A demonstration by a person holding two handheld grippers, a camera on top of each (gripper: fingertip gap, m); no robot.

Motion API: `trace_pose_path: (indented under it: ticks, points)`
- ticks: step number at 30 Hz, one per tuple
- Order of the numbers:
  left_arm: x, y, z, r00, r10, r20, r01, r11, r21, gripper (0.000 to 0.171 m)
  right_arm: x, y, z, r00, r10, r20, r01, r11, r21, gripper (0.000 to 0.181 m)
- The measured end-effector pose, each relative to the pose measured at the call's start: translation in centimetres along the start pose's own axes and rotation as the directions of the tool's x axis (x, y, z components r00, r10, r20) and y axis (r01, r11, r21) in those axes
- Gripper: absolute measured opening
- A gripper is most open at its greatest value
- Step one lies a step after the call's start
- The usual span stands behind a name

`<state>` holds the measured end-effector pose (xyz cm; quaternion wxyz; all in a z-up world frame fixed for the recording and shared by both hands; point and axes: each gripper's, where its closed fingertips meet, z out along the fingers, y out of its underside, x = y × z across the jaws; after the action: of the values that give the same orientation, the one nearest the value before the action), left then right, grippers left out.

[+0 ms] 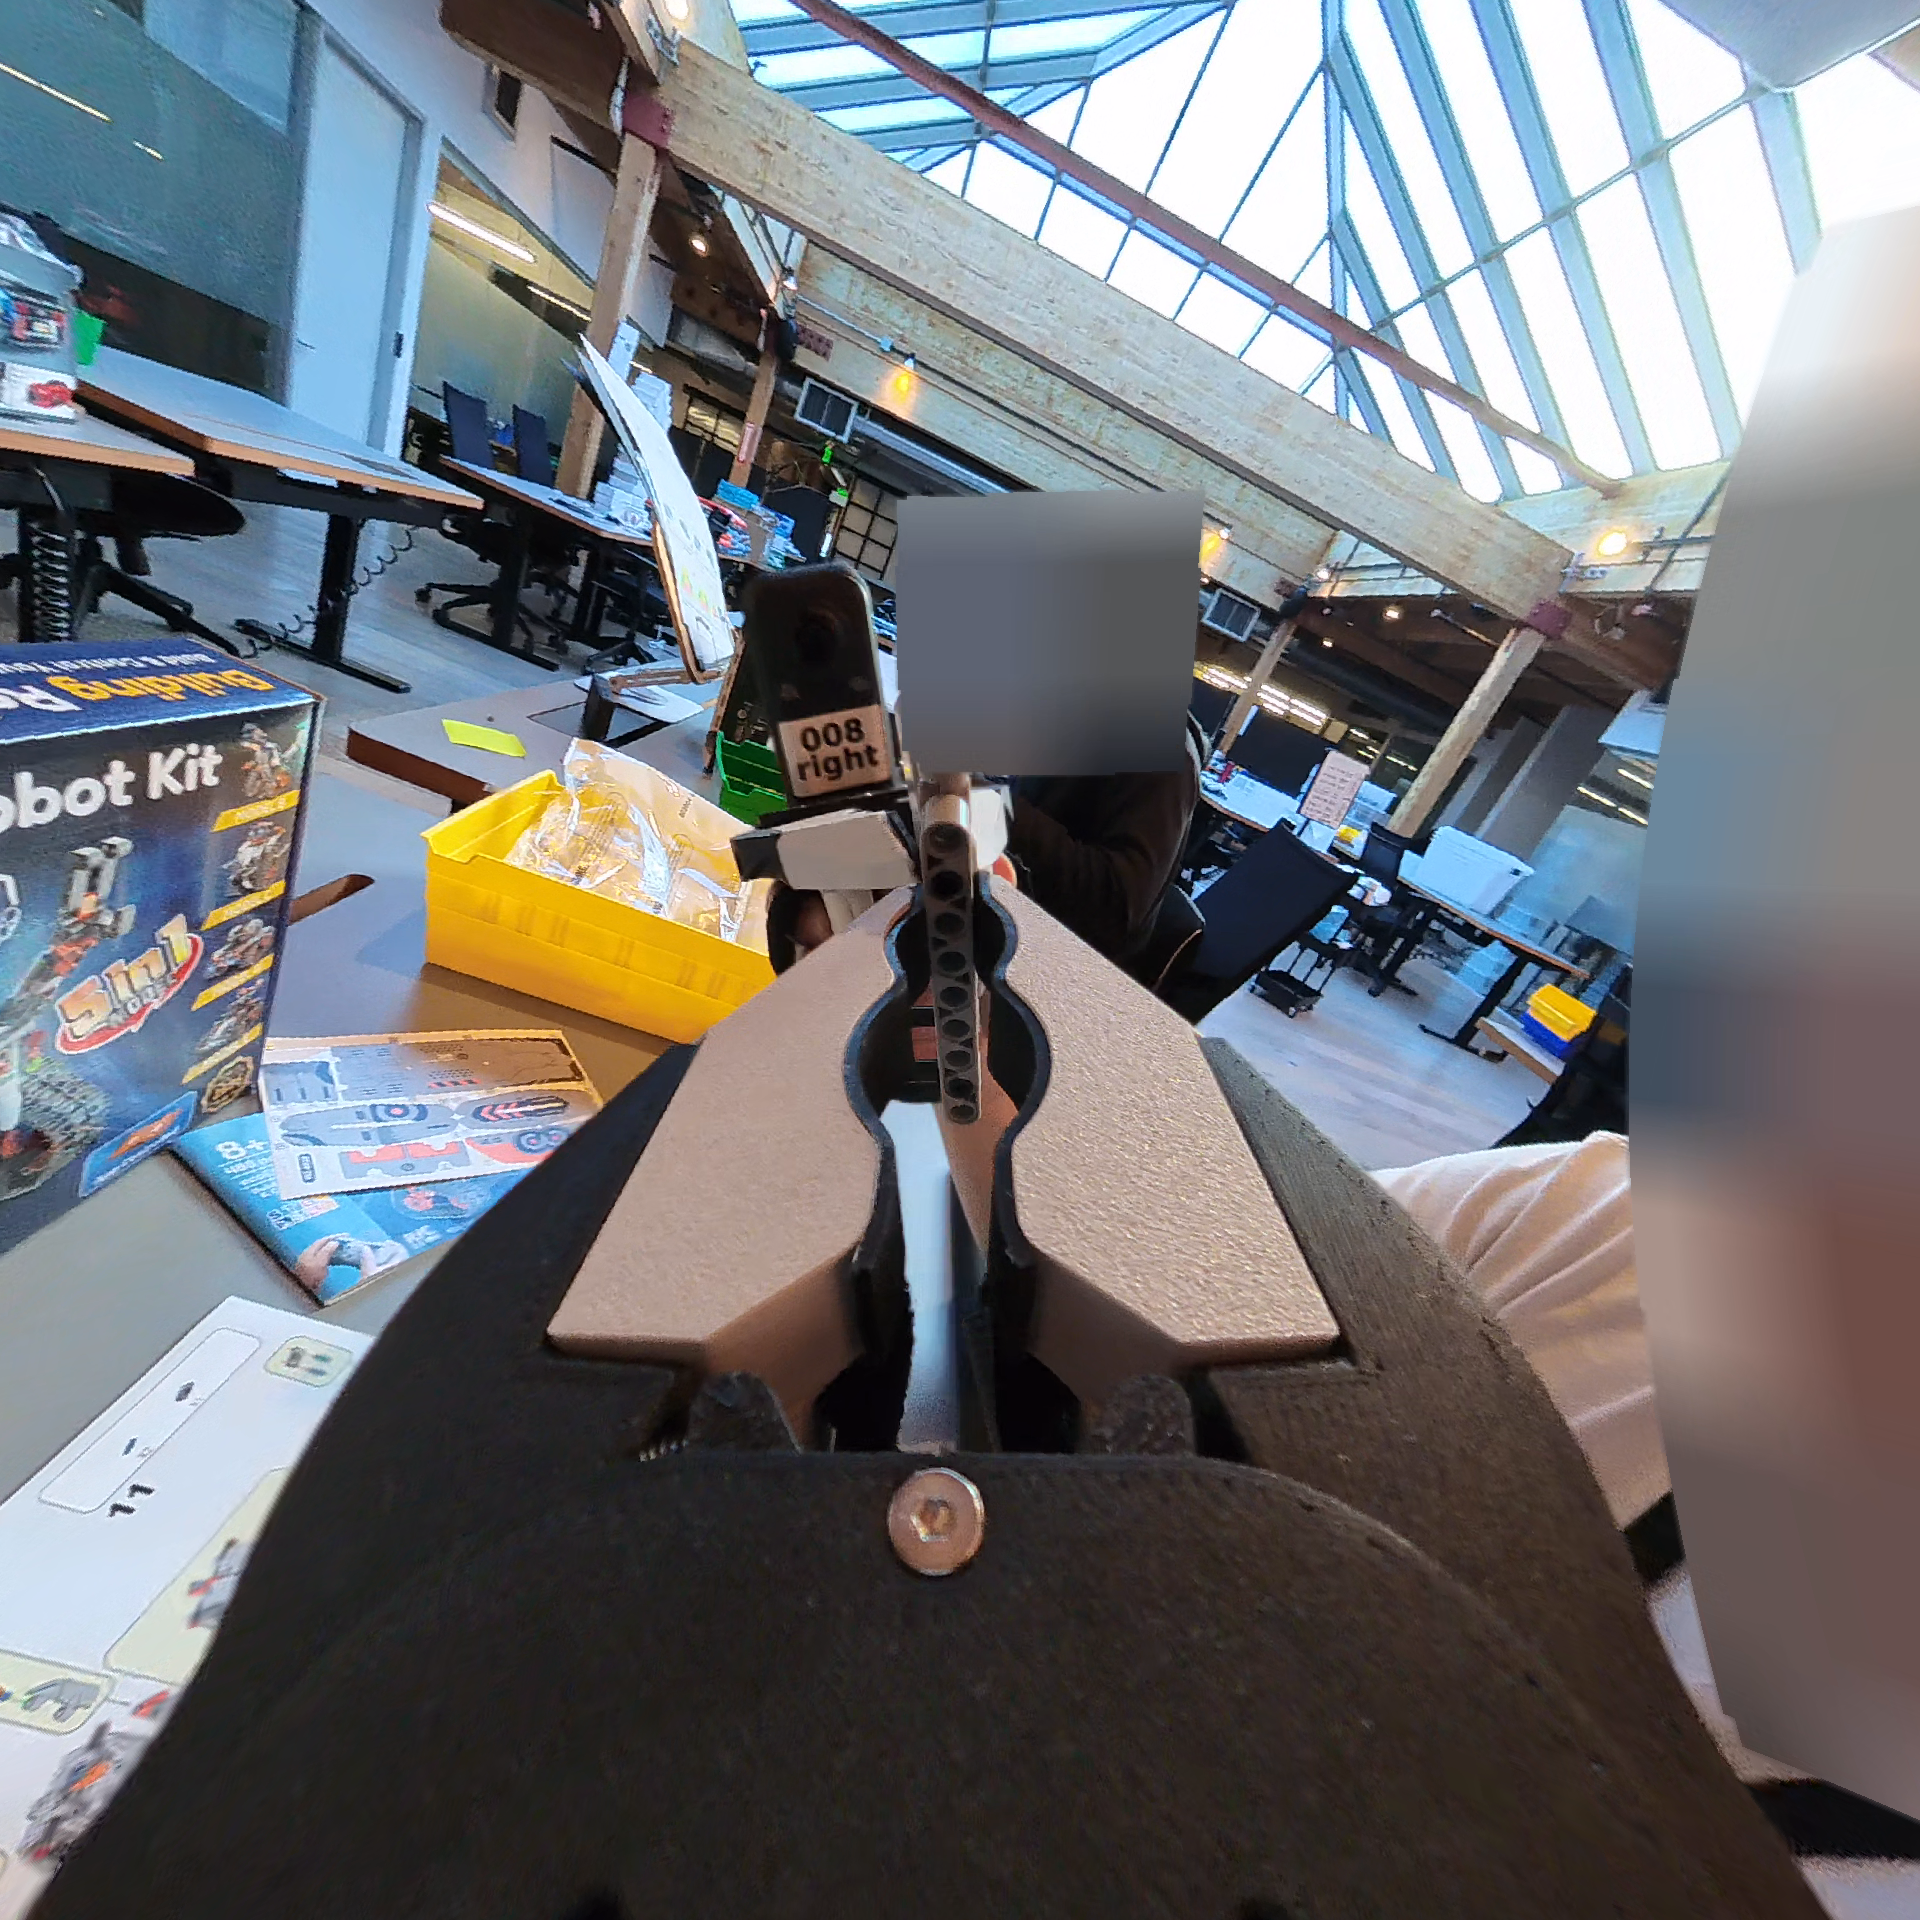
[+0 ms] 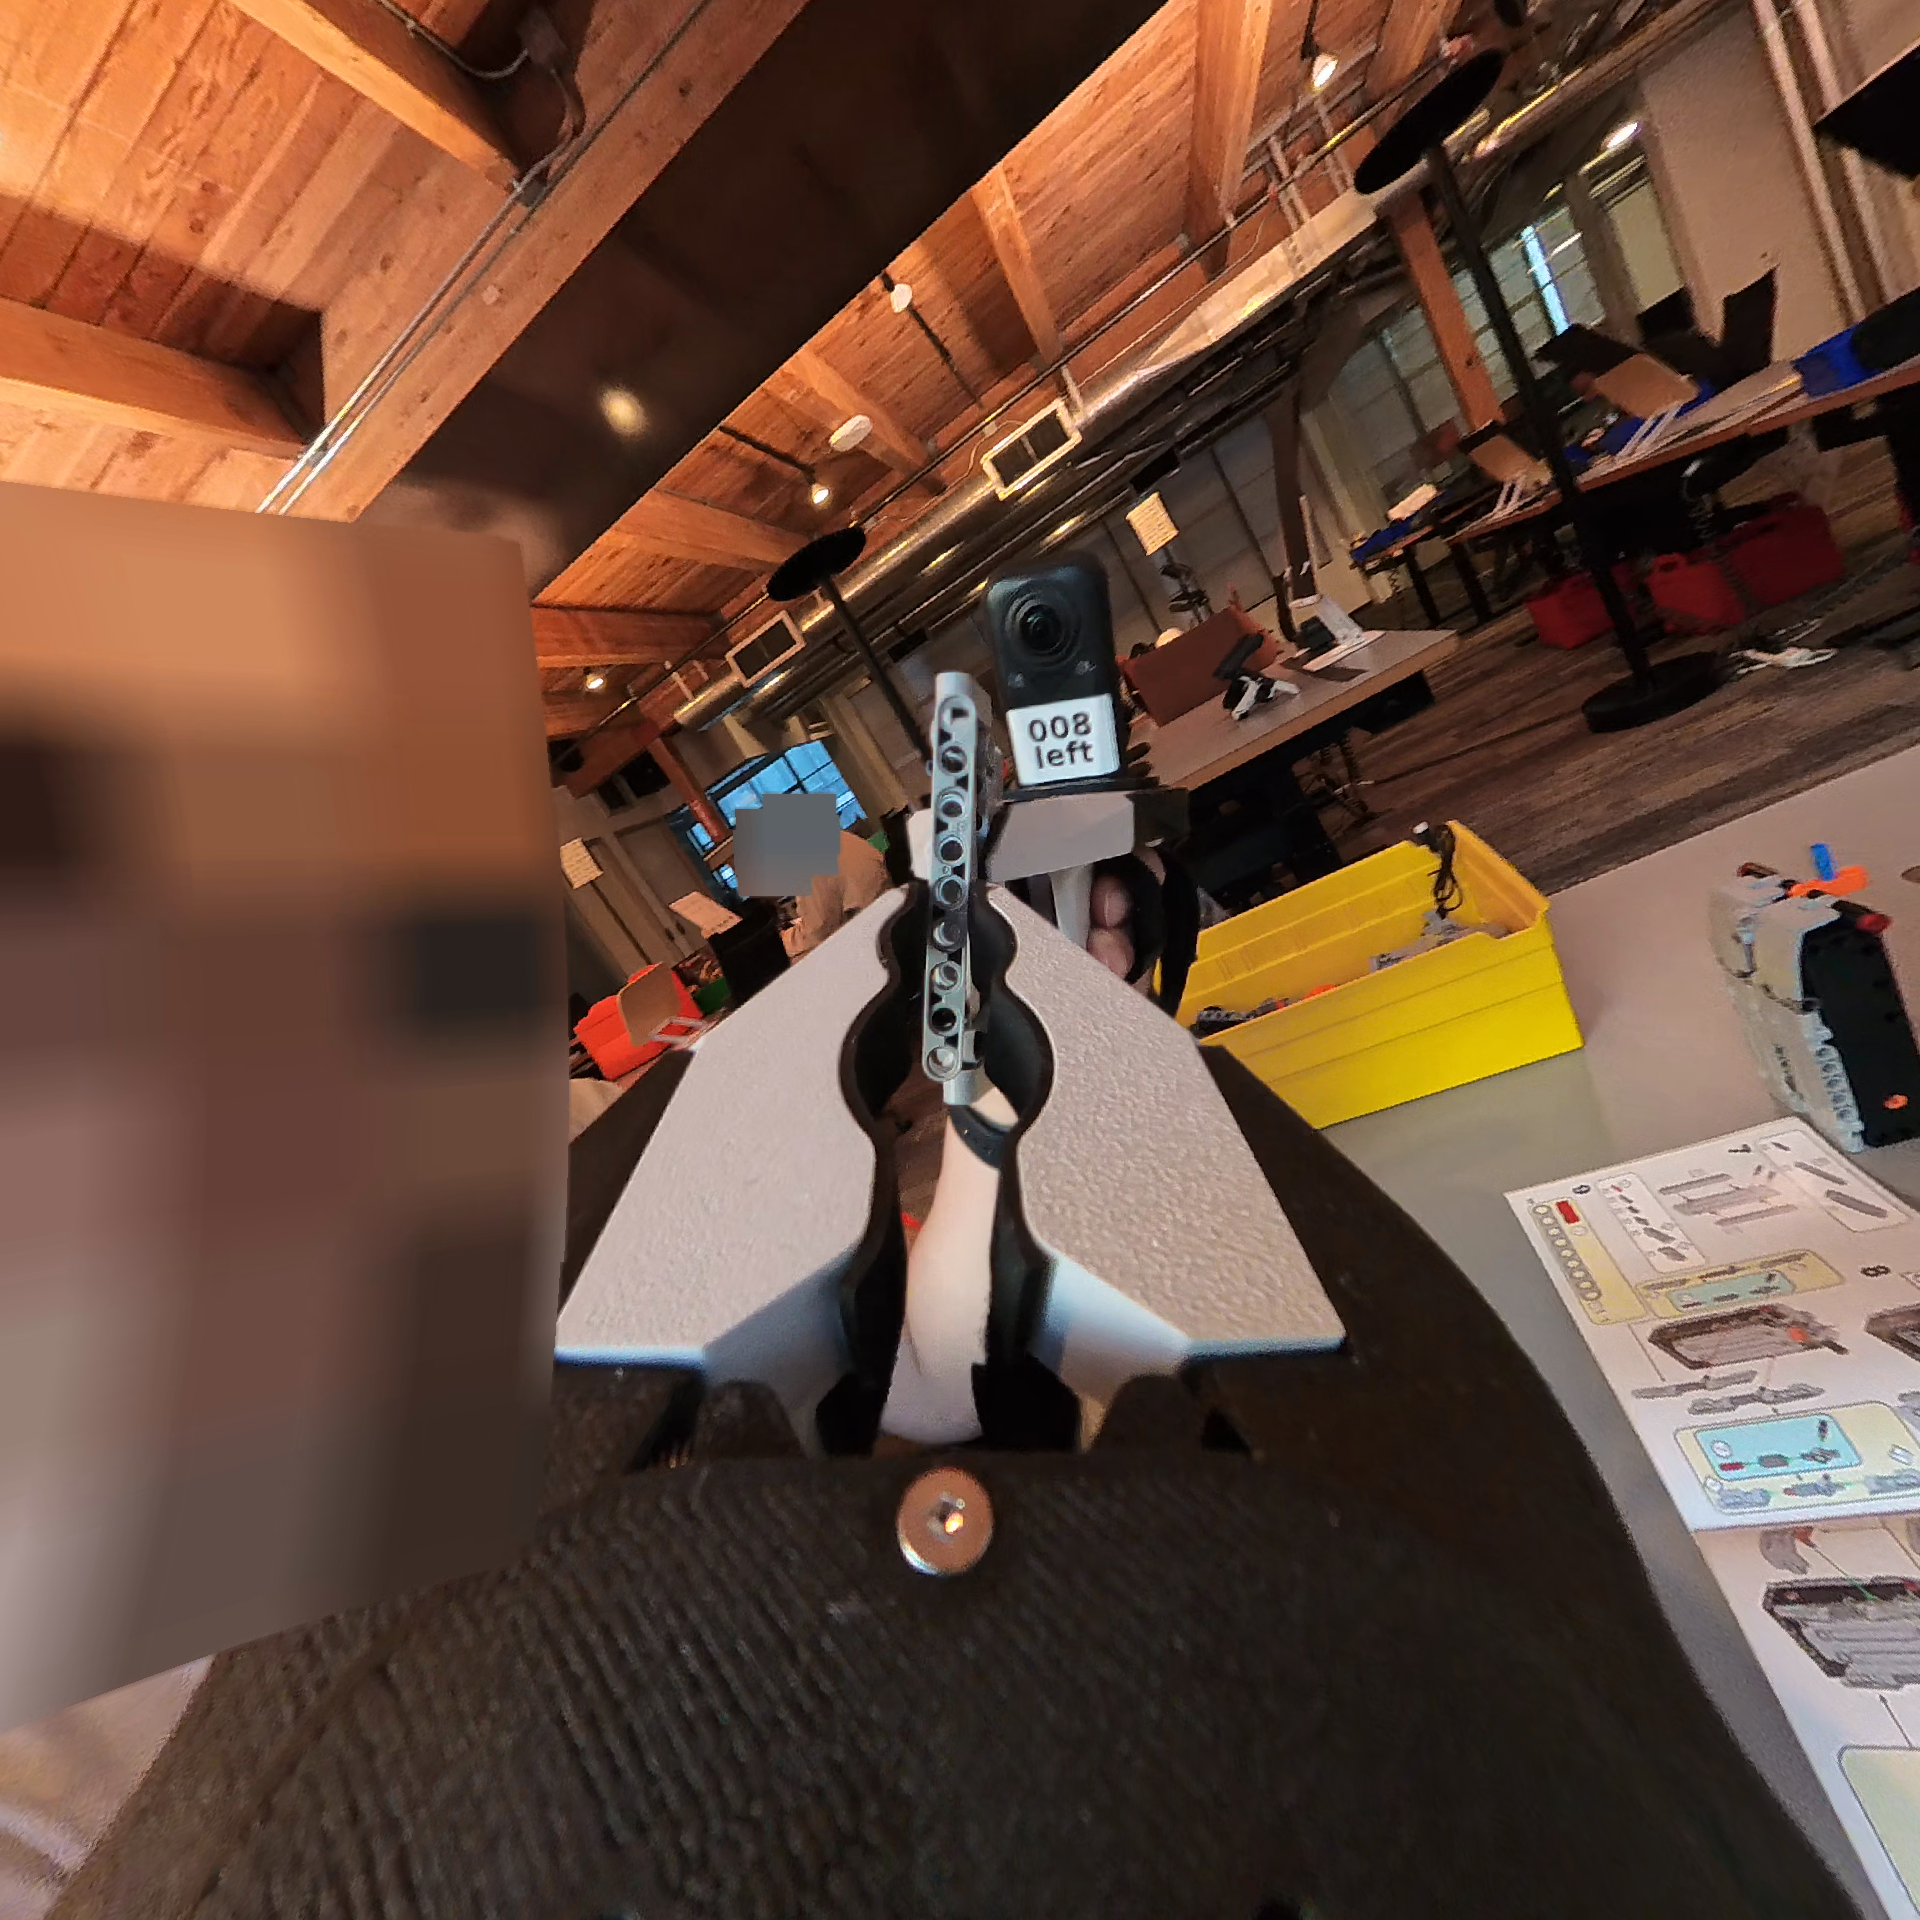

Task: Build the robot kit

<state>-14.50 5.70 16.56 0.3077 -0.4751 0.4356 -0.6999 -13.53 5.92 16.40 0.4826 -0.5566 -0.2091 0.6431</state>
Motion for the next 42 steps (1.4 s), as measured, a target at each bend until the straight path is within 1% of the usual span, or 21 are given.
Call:
trace_pose_path:
  ticks: [3, 7, 11, 14, 18, 21, 24, 25, 27, 32, 34, 37, 39, 42]
  points:
    - [-0.3, -0.4, -0.1, 1.000, 0.009, 0.020, -0.010, 1.000, 0.026, 0.004, 0.2, -0.3, 0.3, 0.998, -0.040, -0.041, 0.041, 0.998, 0.039, 0.007]
    - [-0.6, -1.1, -0.2, 1.000, -0.017, 0.020, 0.015, 0.996, 0.086, 0.004, 0.3, -1.0, 0.5, 0.989, -0.118, -0.084, 0.126, 0.986, 0.109, 0.006]
    - [-1.0, -1.3, -0.3, 0.999, -0.020, 0.040, 0.015, 0.993, 0.115, 0.004, 0.7, -1.3, 0.5, 0.988, -0.123, -0.090, 0.137, 0.975, 0.177, 0.006]
    - [-1.2, -1.2, -0.4, 0.998, -0.004, 0.066, -0.003, 0.995, 0.104, 0.004, 0.9, -1.2, 0.5, 0.980, -0.159, -0.119, 0.177, 0.971, 0.159, 0.006]
    - [-1.1, -1.3, -0.2, 0.997, 0.019, 0.070, -0.026, 0.994, 0.110, 0.004, 0.7, -1.3, 0.4, 0.965, -0.213, -0.156, 0.235, 0.962, 0.141, 0.006]
    - [-1.4, -1.1, -0.1, 0.989, 0.074, 0.124, -0.085, 0.992, 0.090, 0.004, 1.0, -1.2, 0.2, 0.949, -0.247, -0.195, 0.272, 0.956, 0.112, 0.007]
    - [-1.3, -1.1, 0.0, 0.980, 0.115, 0.165, -0.130, 0.988, 0.082, 0.004, 0.9, -1.2, 0.2, 0.946, -0.268, -0.181, 0.288, 0.952, 0.098, 0.007]
    - [-1.1, -1.1, 0.1, 0.979, 0.121, 0.161, -0.136, 0.988, 0.079, 0.004, 0.7, -1.1, 0.2, 0.948, -0.272, -0.167, 0.291, 0.952, 0.097, 0.007]
    - [-0.6, -1.1, 0.0, 0.986, 0.116, 0.117, -0.125, 0.989, 0.073, 0.004, 0.2, -1.0, 0.3, 0.966, -0.236, -0.108, 0.246, 0.964, 0.098, 0.006]
    - [-0.1, -0.7, 0.3, 0.988, 0.123, 0.091, -0.128, 0.990, 0.053, 0.004, -0.2, -1.0, 0.1, 0.988, -0.152, 0.009, 0.149, 0.980, 0.133, 0.006]
    - [-0.4, -0.6, 0.2, 0.986, 0.128, 0.108, -0.133, 0.990, 0.045, 0.004, 0.1, -0.9, 0.2, 0.983, -0.183, -0.029, 0.185, 0.975, 0.124, 0.006]
    - [-0.1, -0.7, 0.1, 0.990, 0.116, 0.082, -0.120, 0.992, 0.046, 0.005, -0.2, -0.8, 0.3, 0.971, -0.234, -0.053, 0.238, 0.967, 0.093, 0.006]
    - [-0.3, -0.6, 0.2, 0.985, 0.134, 0.107, -0.139, 0.990, 0.036, 0.005, 0.0, -0.8, 0.2, 0.957, -0.272, -0.097, 0.278, 0.958, 0.065, 0.006]
    - [0.1, -0.5, 0.3, 0.990, 0.118, 0.073, -0.120, 0.992, 0.037, 0.005, -0.4, -0.6, 0.1, 0.960, -0.270, -0.068, 0.274, 0.961, 0.049, 0.006]
